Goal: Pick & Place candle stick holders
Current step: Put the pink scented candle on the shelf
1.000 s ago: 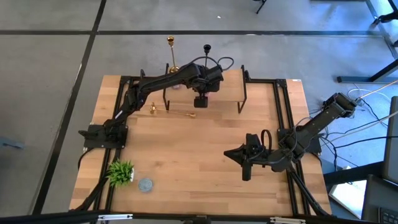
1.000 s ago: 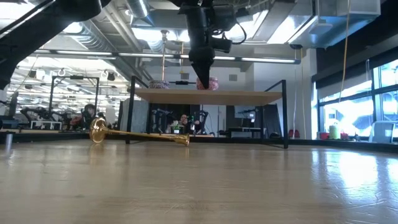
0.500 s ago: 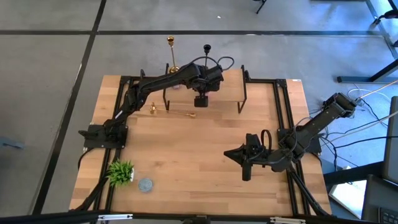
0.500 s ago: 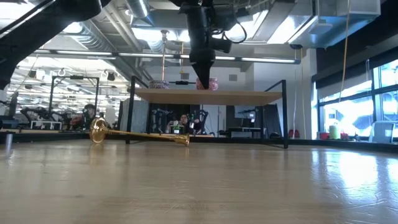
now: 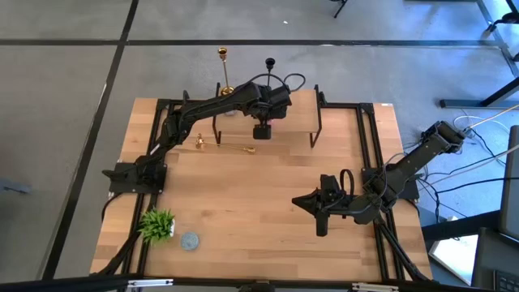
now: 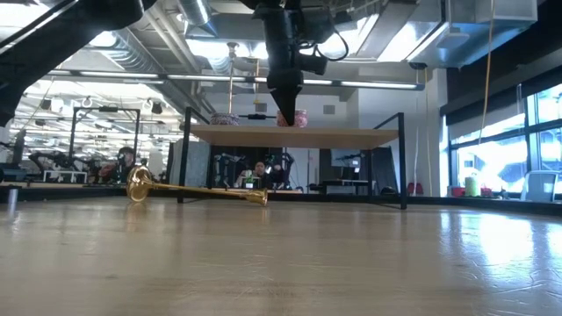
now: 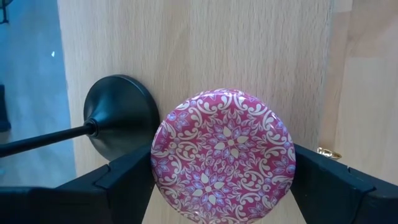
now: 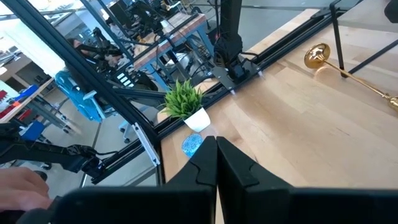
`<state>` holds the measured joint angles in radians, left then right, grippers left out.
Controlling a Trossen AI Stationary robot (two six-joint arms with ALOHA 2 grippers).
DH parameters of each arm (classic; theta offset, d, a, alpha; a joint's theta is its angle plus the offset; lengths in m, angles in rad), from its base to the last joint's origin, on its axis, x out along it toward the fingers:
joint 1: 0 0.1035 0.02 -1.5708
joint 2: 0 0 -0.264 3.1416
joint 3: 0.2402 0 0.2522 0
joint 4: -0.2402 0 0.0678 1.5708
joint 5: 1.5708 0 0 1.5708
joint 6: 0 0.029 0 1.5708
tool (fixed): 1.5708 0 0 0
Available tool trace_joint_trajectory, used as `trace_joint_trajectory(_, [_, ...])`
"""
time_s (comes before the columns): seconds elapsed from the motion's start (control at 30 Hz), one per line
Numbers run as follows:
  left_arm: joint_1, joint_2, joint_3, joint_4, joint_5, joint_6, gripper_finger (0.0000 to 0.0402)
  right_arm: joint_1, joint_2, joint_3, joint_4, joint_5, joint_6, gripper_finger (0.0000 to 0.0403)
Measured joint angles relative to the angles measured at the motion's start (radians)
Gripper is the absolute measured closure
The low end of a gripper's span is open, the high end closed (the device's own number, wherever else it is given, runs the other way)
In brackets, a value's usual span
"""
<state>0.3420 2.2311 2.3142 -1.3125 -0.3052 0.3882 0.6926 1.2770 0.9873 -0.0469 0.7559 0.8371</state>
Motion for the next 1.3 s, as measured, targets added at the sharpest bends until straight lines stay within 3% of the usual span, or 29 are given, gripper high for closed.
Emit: trace_joint_trajectory(1.3, [-0.009, 0.000, 0.000, 0.008, -0.035, -0.025, 0.0077, 0.000, 0.000, 0.000, 0.000, -0.004, -0.003, 0.0402])
